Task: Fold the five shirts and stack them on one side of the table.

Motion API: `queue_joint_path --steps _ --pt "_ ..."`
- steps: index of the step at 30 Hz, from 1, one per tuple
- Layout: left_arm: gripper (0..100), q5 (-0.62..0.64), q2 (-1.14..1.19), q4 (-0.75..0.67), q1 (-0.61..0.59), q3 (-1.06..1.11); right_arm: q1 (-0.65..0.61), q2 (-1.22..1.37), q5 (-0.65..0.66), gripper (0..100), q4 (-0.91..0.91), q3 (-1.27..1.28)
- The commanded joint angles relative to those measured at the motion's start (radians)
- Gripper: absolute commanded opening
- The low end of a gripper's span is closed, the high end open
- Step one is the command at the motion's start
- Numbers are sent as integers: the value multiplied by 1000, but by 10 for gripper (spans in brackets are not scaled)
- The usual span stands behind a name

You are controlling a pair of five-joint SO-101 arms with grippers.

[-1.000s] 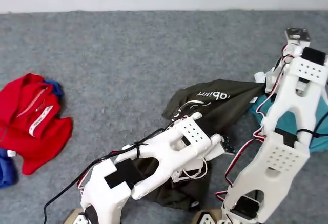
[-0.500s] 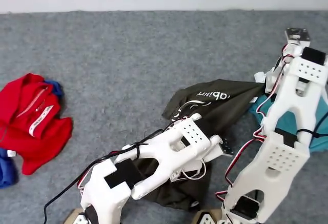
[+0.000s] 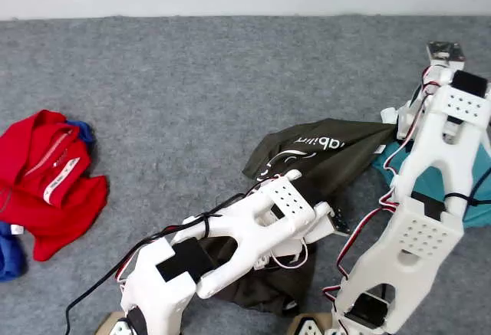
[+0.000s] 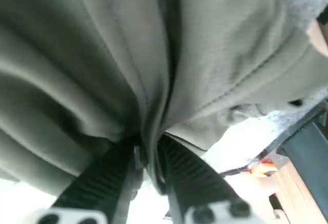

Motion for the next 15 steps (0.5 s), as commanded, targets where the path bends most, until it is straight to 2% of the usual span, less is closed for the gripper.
queue_joint_path --steps 1,5,9,15 --pt "12 -17 -20 34 -12 -44 5 -21 9 10 -18 -23" --pt "12 -17 -20 32 -91 -168 5 -21 9 10 -16 -23" --pt "12 -15 -8 31 -215 -340 -2 -21 9 10 -18 -23" --pt "12 -17 -20 31 -400 -463 -18 -21 9 10 -15 -23"
